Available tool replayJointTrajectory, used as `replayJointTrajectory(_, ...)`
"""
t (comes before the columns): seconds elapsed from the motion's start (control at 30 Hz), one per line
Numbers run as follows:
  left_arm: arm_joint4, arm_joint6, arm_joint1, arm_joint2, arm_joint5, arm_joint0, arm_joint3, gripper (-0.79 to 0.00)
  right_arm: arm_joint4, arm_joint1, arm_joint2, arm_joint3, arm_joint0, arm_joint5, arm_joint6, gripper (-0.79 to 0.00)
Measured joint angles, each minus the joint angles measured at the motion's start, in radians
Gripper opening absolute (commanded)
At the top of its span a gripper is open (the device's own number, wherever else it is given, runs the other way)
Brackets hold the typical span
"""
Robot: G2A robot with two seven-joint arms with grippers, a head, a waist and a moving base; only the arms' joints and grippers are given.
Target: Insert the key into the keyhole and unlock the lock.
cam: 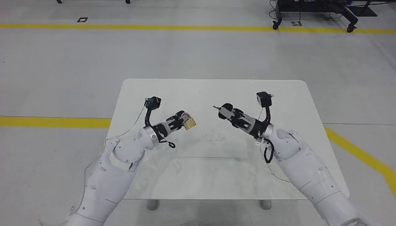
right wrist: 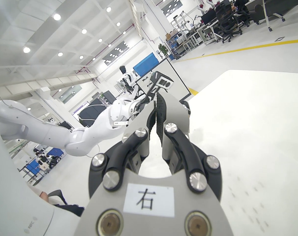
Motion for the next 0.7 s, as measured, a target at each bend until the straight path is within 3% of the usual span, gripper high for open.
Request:
replayJointTrajectory(0.13, -0.213, -0.045, -0.017, 0.01, 0.022, -0.076, 0.106, -0.785, 0.08, -0.011, -0.023, 0.016, 0.016, 0.003, -0.015, -0.785)
replayJointTrajectory(0.4, -0.206, -0.037, -0.017, 0.009, 0.029, -0.07, 0.107, -0.785, 0.068, -0.011, -0.022, 0.015, 0.015, 0.003, -0.015, -0.785)
replayJointTrajectory(0.5, -0.28, -0.04, -0.024, 0.01, 0.098, -0.079, 0.127, -0.785, 0.078, -0.014, -0.021, -0.012, 0.007, 0.024, -0.033, -0.785)
replayJointTrajectory(0.7, -0.538, -0.14, -0.061, 0.065, 0.255, -0.181, 0.251, -0.785, 0.067, -0.023, -0.024, -0.042, 0.001, 0.083, -0.063, -0.785)
